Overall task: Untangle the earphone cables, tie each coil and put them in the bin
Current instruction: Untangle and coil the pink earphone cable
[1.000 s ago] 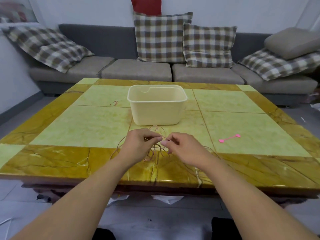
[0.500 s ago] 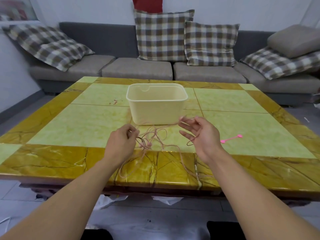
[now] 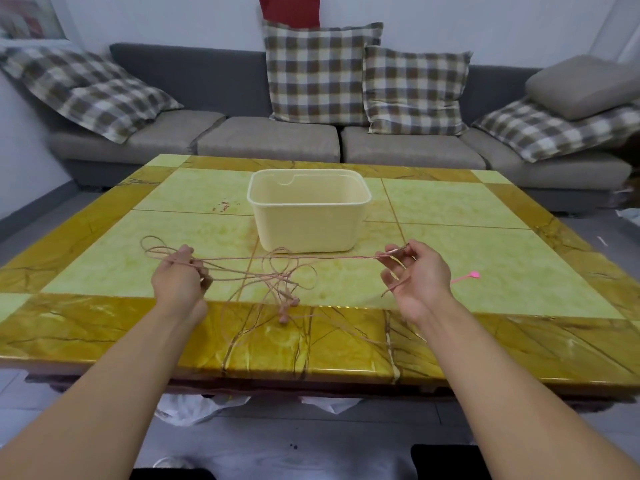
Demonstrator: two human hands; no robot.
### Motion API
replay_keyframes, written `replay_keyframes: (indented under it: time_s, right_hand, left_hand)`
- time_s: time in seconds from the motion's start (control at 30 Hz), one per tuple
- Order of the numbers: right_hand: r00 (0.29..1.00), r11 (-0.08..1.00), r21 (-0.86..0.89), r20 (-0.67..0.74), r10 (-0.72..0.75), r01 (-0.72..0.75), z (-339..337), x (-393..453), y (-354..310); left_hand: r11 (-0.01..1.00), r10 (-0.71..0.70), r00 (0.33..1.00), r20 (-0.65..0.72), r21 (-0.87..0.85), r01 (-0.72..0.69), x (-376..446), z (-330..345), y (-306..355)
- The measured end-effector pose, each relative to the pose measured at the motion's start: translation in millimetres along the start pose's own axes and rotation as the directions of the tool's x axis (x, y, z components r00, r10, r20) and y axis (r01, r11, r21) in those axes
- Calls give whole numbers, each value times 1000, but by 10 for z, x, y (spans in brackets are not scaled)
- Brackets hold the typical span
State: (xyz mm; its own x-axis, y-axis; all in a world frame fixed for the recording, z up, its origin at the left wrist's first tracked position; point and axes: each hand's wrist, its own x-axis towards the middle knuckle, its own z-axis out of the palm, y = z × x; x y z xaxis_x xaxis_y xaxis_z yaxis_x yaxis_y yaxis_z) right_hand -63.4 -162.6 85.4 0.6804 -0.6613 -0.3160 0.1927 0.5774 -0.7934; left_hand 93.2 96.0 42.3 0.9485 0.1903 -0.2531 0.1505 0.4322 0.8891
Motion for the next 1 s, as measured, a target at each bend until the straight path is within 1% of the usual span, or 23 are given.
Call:
replay_keyframes:
  time_s: [0.07,0.13,0.2,0.23,0.27,0.33,0.37,0.4,0.47,0.53,0.6,0.63,0.67,0.7,0.73,0.77,0.8,0.83,0.87,0.9,0.93,0.97,1.0]
  right_hand:
    - [1000,998,-55,-24,-18,16,7,9,-1]
    - [997,997,-57,-68,-45,41,33,10,18]
    - [993,997,-41,-92,-72,69,57,13,38]
    - [992,996,-33,-93,-80,77,65,12,43]
    - [993,997,-24,-86,-80,78,67,17,47]
    - [998,999,0,-45,-52,52,65,40,48]
    - [999,999,20,-21,-36,37,53,48,38]
    - [1000,999,43,1,-25,25,44,57,26]
    - [1000,995,95,21,-17,15,21,70,-1]
    - [1000,992,122,14,-24,22,5,85,-34]
    - [1000,998,64,-20,-24,25,-20,122,-53]
    - [999,999,-26,-32,-21,20,-33,144,-52]
    - [1000,983,-184,-24,-21,16,-47,164,-40]
    - [1000,924,-381,9,-19,21,-64,171,-17]
    - [999,813,-581,53,-3,33,-81,164,23]
    - [995,655,-753,95,22,57,-97,153,68]
    - [990,467,-879,134,47,97,-98,121,108]
    - [984,250,-957,169,62,149,-91,78,151]
    - [975,15,-976,218,43,218,-80,53,206]
    - [956,-193,-939,292,-4,285,-54,27,261]
    - [925,-315,-884,377,-45,345,-21,5,315]
    - [886,-334,-847,459,-65,414,33,-38,347]
    - [861,-243,-844,505,-59,478,95,-72,377]
  left_hand:
    - [995,-26,1000,-8,-100,25,87,-23,38]
    - [980,-63,998,11,-189,64,130,-20,67]
    - [978,-71,997,36,-193,76,133,2,71]
    - [986,-54,998,39,-155,60,118,18,70]
    - [997,-11,999,39,-75,14,107,19,78]
    - [982,95,993,63,159,-104,117,-18,94]
    - [962,110,988,105,239,-133,126,-43,96]
    - [953,98,984,149,271,-136,142,-71,98]
    - [953,67,974,216,274,-127,165,-118,92]
    - [943,78,962,260,293,-155,182,-163,94]
    - [926,93,937,337,315,-206,180,-211,89]
    - [922,91,920,382,315,-223,168,-225,78]
    - [922,89,900,426,307,-236,140,-224,73]
    - [921,90,882,463,299,-251,100,-206,68]
    - [918,95,863,496,293,-269,57,-183,63]
    - [915,103,845,525,283,-288,6,-148,61]
    - [914,113,827,550,269,-304,-43,-108,58]
    - [914,120,813,569,256,-315,-89,-71,54]
    - [912,125,803,583,251,-324,-122,-42,47]
    - [911,124,798,590,252,-328,-150,-12,43]
    - [911,122,798,591,253,-326,-181,16,41]
    - [913,119,796,593,249,-323,-208,42,37]
    - [916,120,790,602,239,-322,-238,69,34]
